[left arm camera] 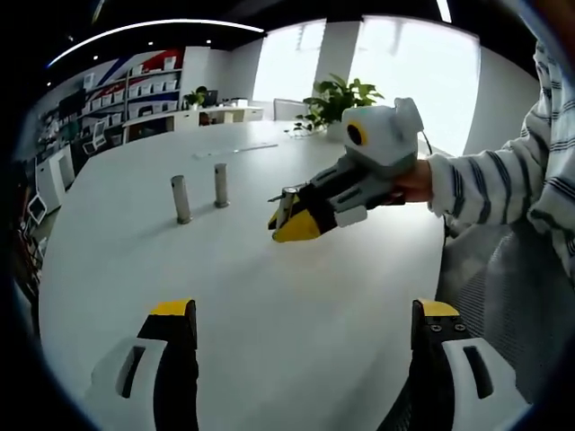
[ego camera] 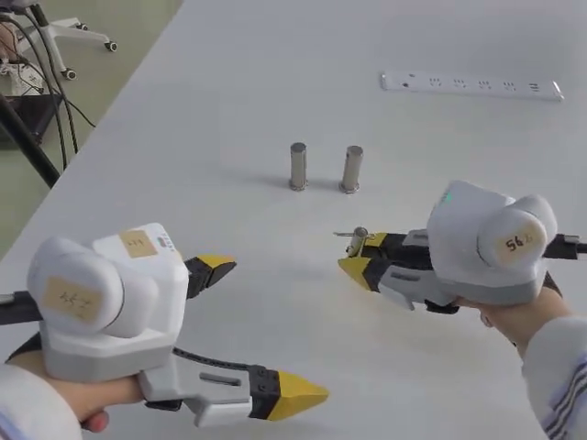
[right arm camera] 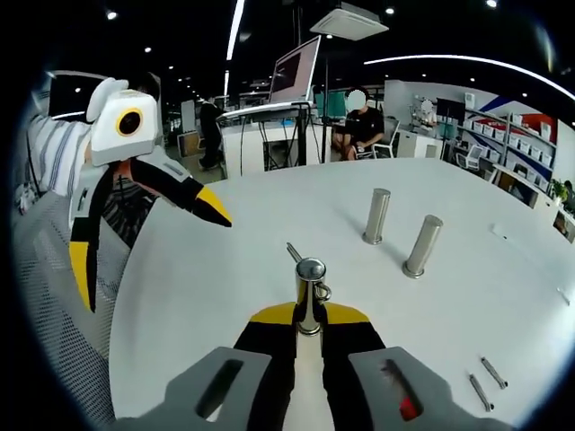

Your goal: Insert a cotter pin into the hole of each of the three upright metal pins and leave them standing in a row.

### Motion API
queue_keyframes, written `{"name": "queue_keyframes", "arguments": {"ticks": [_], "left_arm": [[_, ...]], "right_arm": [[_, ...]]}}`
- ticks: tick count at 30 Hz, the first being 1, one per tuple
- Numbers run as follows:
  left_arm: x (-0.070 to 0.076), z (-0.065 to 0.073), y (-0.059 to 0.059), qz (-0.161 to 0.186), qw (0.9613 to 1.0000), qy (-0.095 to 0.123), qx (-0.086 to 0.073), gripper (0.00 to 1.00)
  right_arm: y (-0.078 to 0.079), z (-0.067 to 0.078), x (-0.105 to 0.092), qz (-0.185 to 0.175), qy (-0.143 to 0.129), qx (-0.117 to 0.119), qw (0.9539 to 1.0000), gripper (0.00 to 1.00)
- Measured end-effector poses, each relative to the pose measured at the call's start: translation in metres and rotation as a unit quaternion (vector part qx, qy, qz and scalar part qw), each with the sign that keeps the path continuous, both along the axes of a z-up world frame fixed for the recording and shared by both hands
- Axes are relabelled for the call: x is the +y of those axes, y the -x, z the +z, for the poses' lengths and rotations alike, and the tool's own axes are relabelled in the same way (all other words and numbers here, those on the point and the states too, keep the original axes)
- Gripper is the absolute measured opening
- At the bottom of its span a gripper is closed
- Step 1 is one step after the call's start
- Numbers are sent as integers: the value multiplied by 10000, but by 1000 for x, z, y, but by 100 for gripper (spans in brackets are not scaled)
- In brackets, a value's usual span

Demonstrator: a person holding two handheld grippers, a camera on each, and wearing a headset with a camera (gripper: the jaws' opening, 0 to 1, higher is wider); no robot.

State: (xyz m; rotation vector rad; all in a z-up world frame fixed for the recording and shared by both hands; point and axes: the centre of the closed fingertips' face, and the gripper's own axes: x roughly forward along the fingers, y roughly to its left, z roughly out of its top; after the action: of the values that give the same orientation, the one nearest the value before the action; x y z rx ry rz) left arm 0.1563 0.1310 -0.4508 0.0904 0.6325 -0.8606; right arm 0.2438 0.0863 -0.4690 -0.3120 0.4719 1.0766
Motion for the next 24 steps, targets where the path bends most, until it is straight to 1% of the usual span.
{"name": "queue_keyframes", "arguments": {"ticks": [1, 4, 9, 14, 18, 21, 24], "left_arm": [[0, 0, 0, 7, 10000, 6, -8, 99], [-1, 2, -1, 32, 10000, 35, -22, 99], [2, 2, -2, 141, 9999, 54, -49, 99], [3, 1, -1, 166, 9998, 50, -16, 99], [3, 4, -3, 252, 9996, 156, -12, 98], [3, 6, -5, 309, 9994, 181, -39, 97], [3, 8, -6, 301, 9994, 187, -46, 97]], "right_arm": [[-2, -1, 1, -67, -6, 15, 10000, 4], [-4, -5, 3, -89, 31, -8, 10000, 4], [-4, -11, 3, -119, 85, 39, 9999, 4], [-3, -17, 3, -112, 138, 97, 9998, 4], [-1, -18, 5, -72, 116, 122, 9998, 4], [-1, -18, 6, -62, 103, 96, 9999, 4], [0, -18, 7, -61, 76, 174, 9998, 4]]}}
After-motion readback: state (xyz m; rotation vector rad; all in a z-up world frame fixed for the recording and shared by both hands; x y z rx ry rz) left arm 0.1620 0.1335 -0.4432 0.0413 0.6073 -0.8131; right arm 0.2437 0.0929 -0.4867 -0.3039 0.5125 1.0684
